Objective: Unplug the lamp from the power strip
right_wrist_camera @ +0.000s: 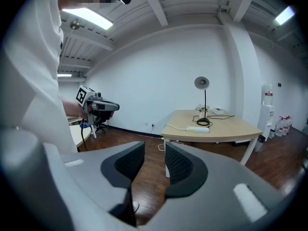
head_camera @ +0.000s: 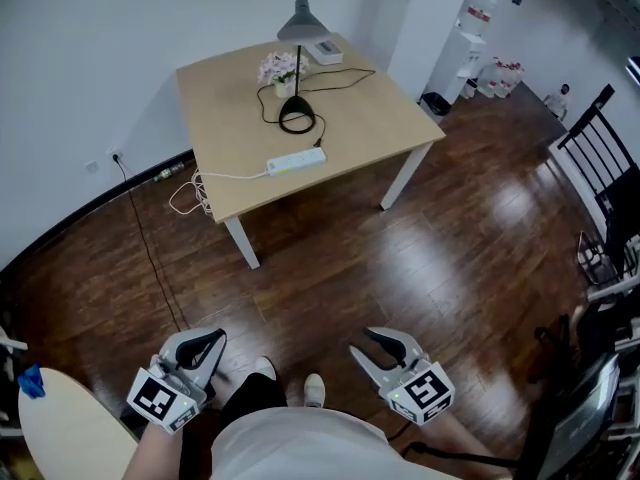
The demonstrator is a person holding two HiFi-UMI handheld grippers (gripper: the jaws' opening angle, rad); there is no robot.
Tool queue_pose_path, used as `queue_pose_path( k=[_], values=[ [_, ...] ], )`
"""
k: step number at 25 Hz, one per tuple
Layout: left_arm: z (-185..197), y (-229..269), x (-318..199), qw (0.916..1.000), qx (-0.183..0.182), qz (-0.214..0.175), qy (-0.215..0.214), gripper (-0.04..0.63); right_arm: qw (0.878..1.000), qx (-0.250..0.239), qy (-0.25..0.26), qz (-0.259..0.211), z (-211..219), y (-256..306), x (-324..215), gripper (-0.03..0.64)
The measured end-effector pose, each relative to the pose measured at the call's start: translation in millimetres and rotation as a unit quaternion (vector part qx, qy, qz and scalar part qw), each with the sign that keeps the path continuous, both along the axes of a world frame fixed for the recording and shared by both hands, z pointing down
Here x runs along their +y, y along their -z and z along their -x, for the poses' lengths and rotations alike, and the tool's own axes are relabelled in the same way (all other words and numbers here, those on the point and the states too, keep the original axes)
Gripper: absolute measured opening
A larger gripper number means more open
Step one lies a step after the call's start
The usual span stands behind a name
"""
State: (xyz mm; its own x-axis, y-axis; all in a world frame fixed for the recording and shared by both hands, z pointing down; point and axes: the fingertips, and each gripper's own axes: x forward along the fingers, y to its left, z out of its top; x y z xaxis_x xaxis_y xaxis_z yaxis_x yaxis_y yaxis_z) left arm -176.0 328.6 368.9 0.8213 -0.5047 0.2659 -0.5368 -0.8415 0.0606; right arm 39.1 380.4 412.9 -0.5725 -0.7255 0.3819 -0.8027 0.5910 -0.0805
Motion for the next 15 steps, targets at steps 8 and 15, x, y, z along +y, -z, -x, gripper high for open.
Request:
queue_pose_path(
  k=[8,15],
  values=[
    [8,12,39,0.9994,0.027,0.016,-0.017,0.006,0.999,-0.011,-0.041,-0.016,12,27,27,0.138],
    [26,28,47,0.9986,0.052,0.011,-0.008,0.006,0.999,-0.022,-0.021,-0.036,38,50,30,0.138]
  ],
)
